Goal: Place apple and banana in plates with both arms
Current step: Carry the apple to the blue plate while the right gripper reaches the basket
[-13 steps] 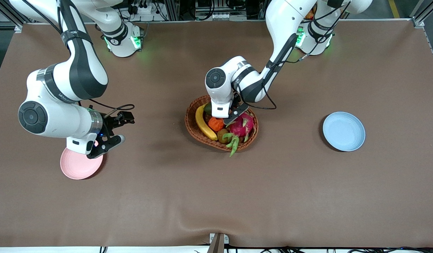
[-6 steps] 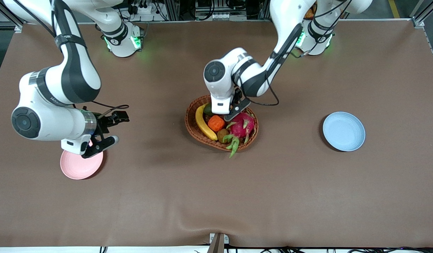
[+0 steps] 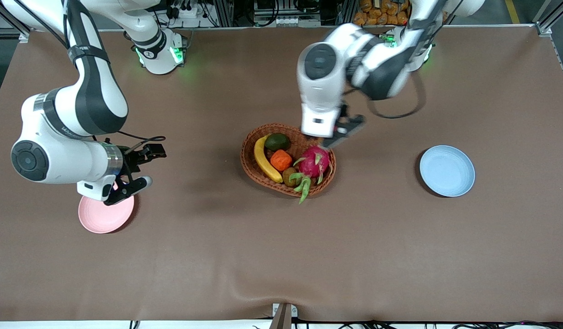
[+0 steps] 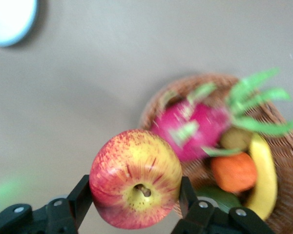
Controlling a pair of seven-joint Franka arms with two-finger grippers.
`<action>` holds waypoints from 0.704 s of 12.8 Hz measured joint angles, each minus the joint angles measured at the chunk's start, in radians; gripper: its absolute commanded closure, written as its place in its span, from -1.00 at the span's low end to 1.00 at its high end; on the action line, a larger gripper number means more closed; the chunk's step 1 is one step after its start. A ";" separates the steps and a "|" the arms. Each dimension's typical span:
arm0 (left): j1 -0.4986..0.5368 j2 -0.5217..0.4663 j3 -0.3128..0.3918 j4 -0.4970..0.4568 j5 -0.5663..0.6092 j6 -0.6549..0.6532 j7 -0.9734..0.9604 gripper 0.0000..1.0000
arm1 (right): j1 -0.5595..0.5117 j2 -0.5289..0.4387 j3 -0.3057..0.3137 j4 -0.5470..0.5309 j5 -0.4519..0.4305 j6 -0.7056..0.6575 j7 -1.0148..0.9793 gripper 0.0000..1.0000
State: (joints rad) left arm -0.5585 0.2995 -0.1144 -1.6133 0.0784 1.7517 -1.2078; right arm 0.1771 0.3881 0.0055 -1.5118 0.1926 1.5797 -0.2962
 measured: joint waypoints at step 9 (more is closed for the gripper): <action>0.570 0.065 0.009 -0.027 -0.005 0.047 0.806 1.00 | 0.261 -0.015 0.039 -0.006 0.006 0.079 0.111 -1.00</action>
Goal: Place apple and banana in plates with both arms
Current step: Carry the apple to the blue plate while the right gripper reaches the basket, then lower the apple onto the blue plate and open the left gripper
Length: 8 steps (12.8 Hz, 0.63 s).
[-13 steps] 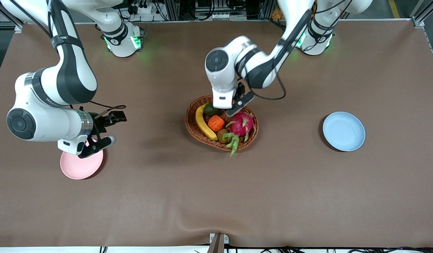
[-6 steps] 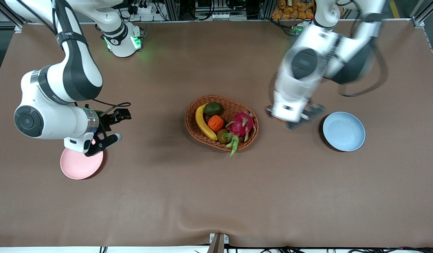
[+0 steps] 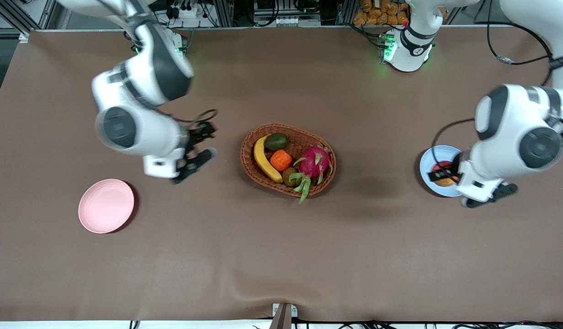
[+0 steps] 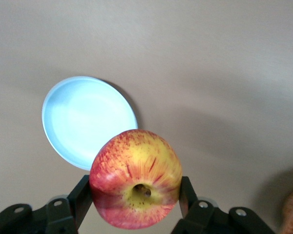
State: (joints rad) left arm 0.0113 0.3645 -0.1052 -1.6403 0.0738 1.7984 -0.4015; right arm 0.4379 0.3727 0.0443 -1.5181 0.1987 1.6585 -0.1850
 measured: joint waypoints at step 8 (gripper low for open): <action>0.240 0.153 -0.007 -0.091 -0.128 0.181 0.386 0.97 | 0.137 0.098 -0.001 -0.069 -0.003 0.241 0.322 -1.00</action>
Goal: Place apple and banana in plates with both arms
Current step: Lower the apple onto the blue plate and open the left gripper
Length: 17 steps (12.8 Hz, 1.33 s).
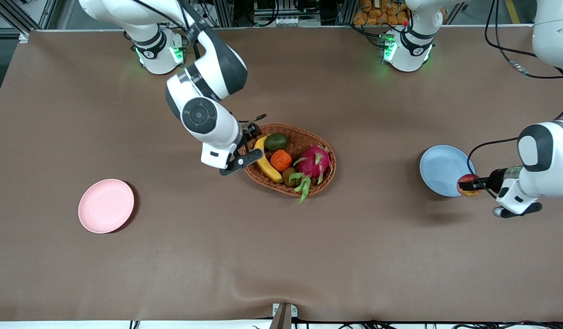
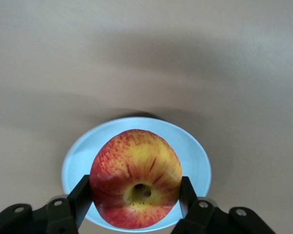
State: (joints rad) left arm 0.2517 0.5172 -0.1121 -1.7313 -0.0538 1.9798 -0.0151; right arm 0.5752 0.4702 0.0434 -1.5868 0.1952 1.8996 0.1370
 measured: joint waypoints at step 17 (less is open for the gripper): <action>0.056 -0.044 -0.050 -0.115 -0.094 0.045 0.106 -1.00 | 0.090 0.163 -0.019 -0.047 -0.033 0.226 0.327 -0.47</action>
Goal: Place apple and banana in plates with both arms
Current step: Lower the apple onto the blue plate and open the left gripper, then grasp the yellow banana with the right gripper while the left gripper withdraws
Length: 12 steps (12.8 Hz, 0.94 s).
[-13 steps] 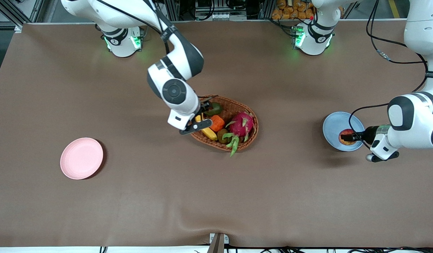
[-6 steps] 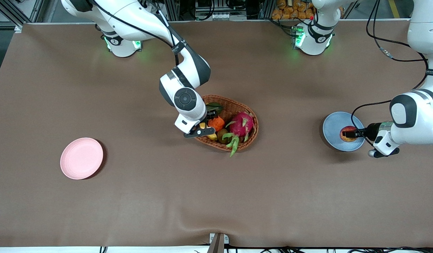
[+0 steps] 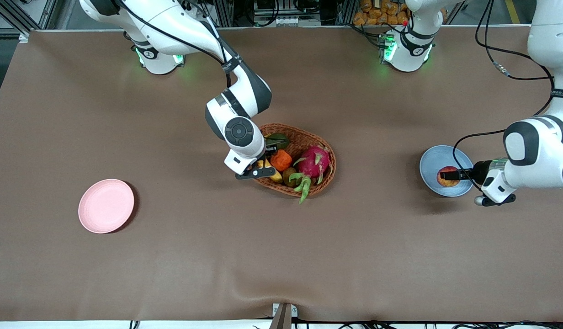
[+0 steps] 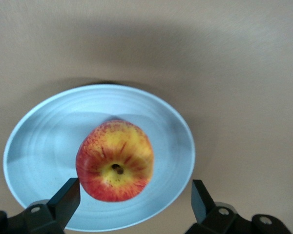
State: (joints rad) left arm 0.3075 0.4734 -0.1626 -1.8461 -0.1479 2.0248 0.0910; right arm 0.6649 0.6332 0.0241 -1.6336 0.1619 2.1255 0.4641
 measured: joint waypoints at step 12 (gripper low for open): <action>-0.005 -0.527 -0.225 0.140 -0.001 -0.420 -0.377 -1.00 | 0.019 0.027 0.000 -0.069 -0.011 0.121 0.002 -0.46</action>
State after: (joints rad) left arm 0.3028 -0.0537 -0.3874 -1.7058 -0.1486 1.6048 -0.2855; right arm 0.6842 0.6602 0.0246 -1.7022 0.1513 2.2465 0.4665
